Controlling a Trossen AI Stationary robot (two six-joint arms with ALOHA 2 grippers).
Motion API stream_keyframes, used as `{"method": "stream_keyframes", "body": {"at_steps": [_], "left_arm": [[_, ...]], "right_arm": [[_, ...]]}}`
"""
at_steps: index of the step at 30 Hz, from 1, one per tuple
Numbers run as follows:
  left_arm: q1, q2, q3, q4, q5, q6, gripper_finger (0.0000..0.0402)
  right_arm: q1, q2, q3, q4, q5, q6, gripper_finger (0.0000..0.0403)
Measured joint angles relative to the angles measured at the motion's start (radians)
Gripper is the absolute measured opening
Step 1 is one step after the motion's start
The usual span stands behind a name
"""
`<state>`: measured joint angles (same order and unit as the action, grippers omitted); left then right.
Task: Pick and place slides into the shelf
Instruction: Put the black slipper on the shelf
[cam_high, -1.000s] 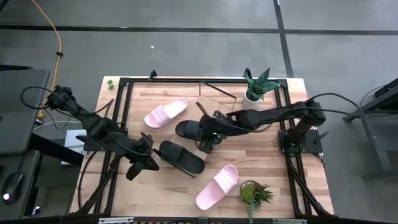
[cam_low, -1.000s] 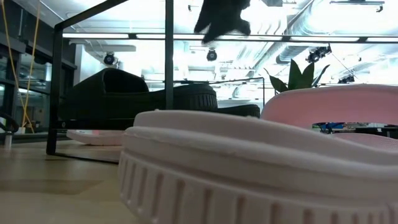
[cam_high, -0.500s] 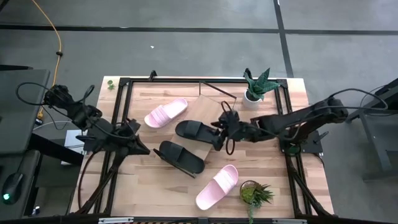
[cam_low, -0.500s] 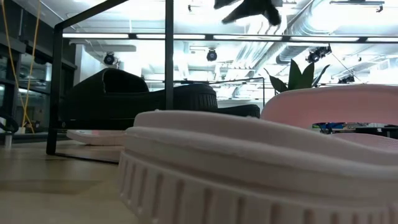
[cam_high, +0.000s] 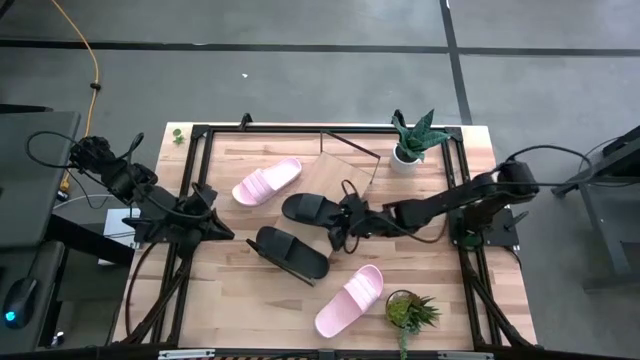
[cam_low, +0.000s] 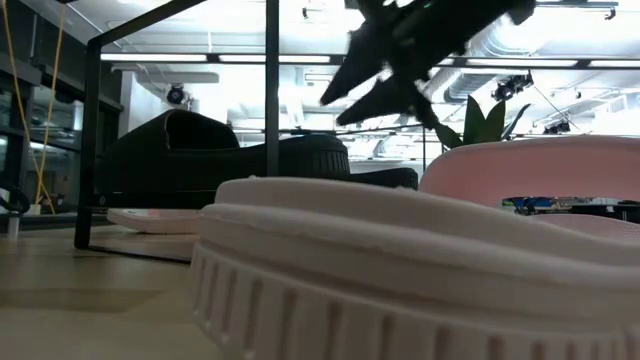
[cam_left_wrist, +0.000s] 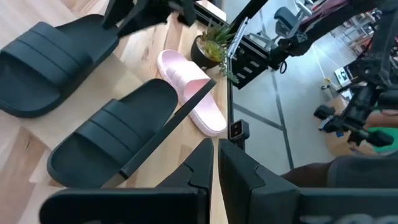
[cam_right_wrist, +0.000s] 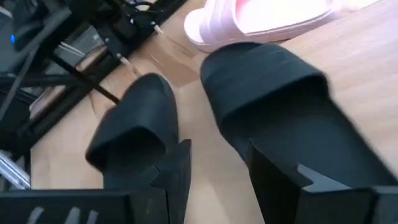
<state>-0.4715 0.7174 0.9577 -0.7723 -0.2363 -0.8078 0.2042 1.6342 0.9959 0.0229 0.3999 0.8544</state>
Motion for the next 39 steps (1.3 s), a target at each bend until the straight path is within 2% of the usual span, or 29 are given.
{"method": "stream_keyframes", "body": {"at_steps": [5,12,24,33,39], "left_arm": [[0.0,0.0,0.0,-0.021,0.0,-0.008,0.0014],[0.0,0.0,0.0,-0.026,0.0,-0.002,0.0014],[0.0,-0.001,0.0,-0.048,0.009,-0.001,0.0014],[0.0,-0.001,0.0,-0.059,0.019,0.0,0.0014],[0.0,-0.001,0.0,-0.07,0.019,0.002,0.0014]], "right_arm": [[-0.022,0.085,0.033,0.07,0.0,0.021,0.0144],[-0.041,0.113,0.052,0.102,0.016,0.051,0.0144],[-0.048,0.134,0.05,0.089,0.09,0.35,0.0144],[-0.062,0.134,0.05,0.057,0.07,0.447,0.0144],[-0.08,0.134,0.05,0.056,0.068,0.448,0.0144]]}}
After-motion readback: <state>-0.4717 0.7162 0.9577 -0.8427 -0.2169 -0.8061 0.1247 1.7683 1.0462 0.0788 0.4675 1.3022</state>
